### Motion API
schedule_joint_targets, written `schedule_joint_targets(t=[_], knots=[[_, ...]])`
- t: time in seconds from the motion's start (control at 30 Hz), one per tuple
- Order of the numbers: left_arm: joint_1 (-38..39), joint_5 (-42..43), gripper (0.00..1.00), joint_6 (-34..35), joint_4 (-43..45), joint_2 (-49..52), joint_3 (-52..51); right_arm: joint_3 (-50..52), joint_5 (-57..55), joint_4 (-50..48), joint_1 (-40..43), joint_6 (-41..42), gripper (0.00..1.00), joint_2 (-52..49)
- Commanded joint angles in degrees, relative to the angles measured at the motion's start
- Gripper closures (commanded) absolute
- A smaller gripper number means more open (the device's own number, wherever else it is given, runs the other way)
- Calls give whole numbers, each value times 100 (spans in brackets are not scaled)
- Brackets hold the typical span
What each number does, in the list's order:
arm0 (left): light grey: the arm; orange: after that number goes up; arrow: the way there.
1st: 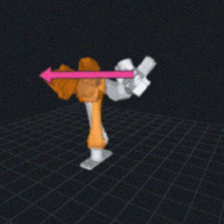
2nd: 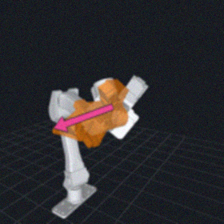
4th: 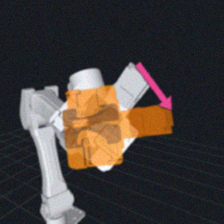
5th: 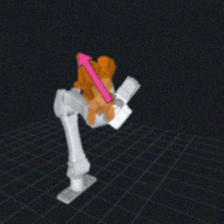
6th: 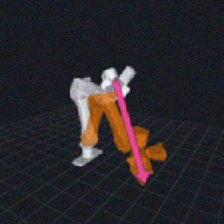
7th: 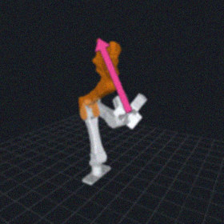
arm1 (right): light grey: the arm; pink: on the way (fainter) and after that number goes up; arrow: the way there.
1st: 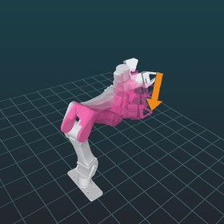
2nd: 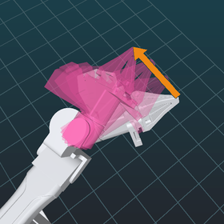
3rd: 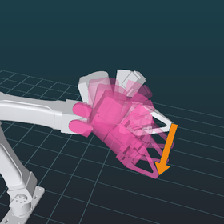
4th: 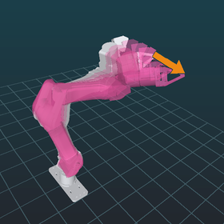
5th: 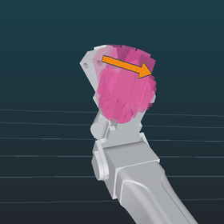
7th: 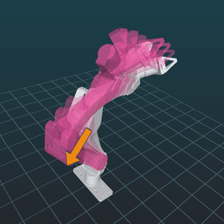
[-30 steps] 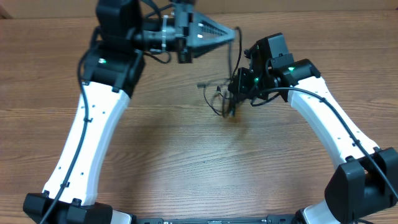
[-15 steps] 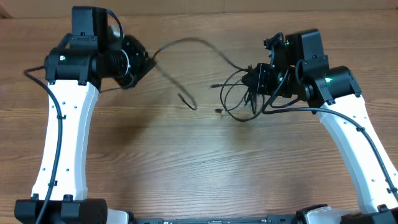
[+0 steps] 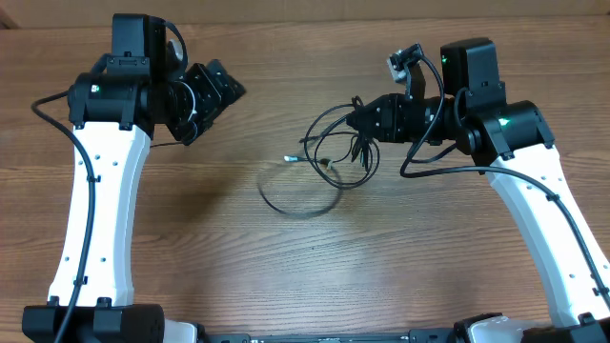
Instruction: Untangle cables
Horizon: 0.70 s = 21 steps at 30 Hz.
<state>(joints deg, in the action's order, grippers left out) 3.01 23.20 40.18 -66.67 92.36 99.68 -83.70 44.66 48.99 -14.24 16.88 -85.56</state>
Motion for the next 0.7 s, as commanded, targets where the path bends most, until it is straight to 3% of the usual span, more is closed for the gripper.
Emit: schedule_joint_targets(t=[0.0,0.2,0.43,0.67], knots=[[122,1121,7,-981,2,-52,11,-155,308,-96,7,116,96,46],[660,1539,0,-2041,-4,-52,11,-155,706,-293,7,590,96,46],[1300,1158,2,-2350,4,13,11,-155,949,-396,7,739,96,46],[1443,1058,24,-2756,9,212,9,-155,1303,-407,7,737,96,46]])
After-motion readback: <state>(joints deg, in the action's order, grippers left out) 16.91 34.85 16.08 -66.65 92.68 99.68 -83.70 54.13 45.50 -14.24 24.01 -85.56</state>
